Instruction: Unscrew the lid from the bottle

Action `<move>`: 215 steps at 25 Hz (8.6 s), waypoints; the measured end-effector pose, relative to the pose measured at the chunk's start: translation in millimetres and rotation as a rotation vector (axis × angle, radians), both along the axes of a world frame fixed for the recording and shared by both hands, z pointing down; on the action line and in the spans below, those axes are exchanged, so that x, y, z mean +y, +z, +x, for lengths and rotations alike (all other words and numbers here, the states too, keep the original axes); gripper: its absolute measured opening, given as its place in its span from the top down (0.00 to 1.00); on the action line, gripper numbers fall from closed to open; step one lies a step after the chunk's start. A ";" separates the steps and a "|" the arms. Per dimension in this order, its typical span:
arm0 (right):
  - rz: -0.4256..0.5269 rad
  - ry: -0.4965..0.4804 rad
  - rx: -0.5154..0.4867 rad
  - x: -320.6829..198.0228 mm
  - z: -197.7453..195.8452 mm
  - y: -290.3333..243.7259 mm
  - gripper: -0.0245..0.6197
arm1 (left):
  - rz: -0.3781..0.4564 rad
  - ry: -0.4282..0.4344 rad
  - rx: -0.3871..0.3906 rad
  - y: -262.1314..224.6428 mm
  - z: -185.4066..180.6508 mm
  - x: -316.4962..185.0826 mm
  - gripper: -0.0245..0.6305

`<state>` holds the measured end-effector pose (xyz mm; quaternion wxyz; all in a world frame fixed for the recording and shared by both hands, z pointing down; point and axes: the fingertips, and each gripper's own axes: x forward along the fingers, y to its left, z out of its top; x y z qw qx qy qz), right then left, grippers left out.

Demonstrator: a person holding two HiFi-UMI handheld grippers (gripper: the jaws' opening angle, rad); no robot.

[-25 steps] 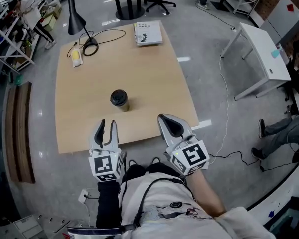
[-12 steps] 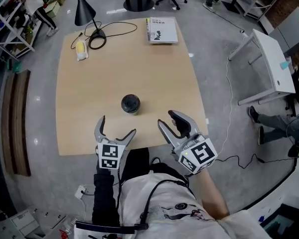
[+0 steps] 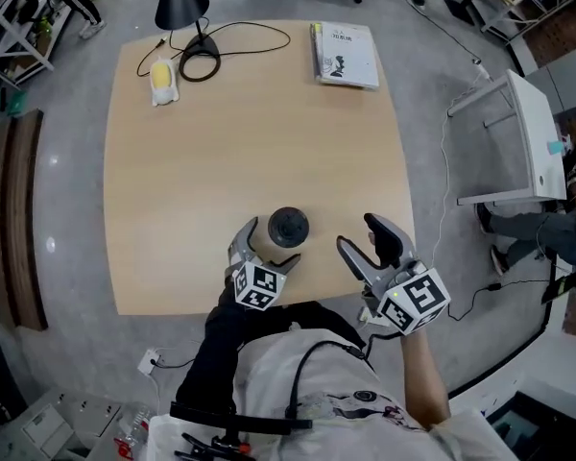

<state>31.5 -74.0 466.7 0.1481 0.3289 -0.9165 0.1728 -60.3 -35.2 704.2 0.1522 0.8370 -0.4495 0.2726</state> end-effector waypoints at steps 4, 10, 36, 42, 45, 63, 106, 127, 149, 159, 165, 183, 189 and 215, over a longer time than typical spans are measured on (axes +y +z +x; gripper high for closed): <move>-0.042 0.033 0.057 -5.9 8.1 14.7 0.53 | 0.061 -0.014 0.047 11.3 9.8 -20.9 0.04; -0.102 0.075 0.117 -4.2 26.5 34.5 0.55 | 0.147 0.044 0.098 10.5 33.8 -42.5 0.05; -0.288 -0.281 0.161 -5.0 -39.0 87.1 0.37 | 0.175 0.127 0.181 -26.1 60.9 -58.6 0.27; -0.322 -0.503 0.357 -6.7 -55.4 66.7 0.22 | 0.276 0.107 0.141 -103.2 67.3 -72.5 0.28; -0.303 -0.584 0.361 -3.3 -54.9 35.8 0.21 | 0.348 0.081 0.078 -152.2 78.2 -78.8 0.28; 0.210 -1.526 0.813 71.3 34.0 -88.8 0.21 | 0.508 0.044 0.144 -299.0 157.6 -33.8 0.30; -0.111 -0.854 0.435 20.8 -77.3 -143.0 0.16 | 0.585 -0.279 0.019 -344.1 39.3 -61.8 0.30; 0.070 -1.136 0.589 42.1 -65.0 -146.5 0.05 | 0.510 -0.180 0.168 -333.3 53.6 -51.9 0.30; 0.205 -1.313 0.516 35.6 -56.5 -168.6 0.25 | 0.543 -0.016 0.254 -362.7 82.7 -64.6 0.30; 0.237 -1.431 0.468 47.6 -45.2 -182.8 0.25 | 0.514 0.212 0.302 -367.1 101.6 -48.1 0.30; 0.163 -1.340 0.223 41.7 -53.2 -206.5 0.25 | 0.505 0.228 0.354 -363.4 101.6 -41.2 0.30; 0.186 0.123 -0.494 -65.9 17.4 -180.2 0.25 | 0.520 -0.300 0.264 -345.9 -97.9 -43.6 0.30; 0.247 0.203 -0.356 -66.2 27.1 -175.0 0.25 | 0.534 -0.326 0.251 -357.9 -103.0 -41.1 0.30; 0.399 0.110 -0.352 -89.0 50.0 -208.3 0.26 | 0.595 -0.344 0.191 -386.6 -51.7 -66.9 0.30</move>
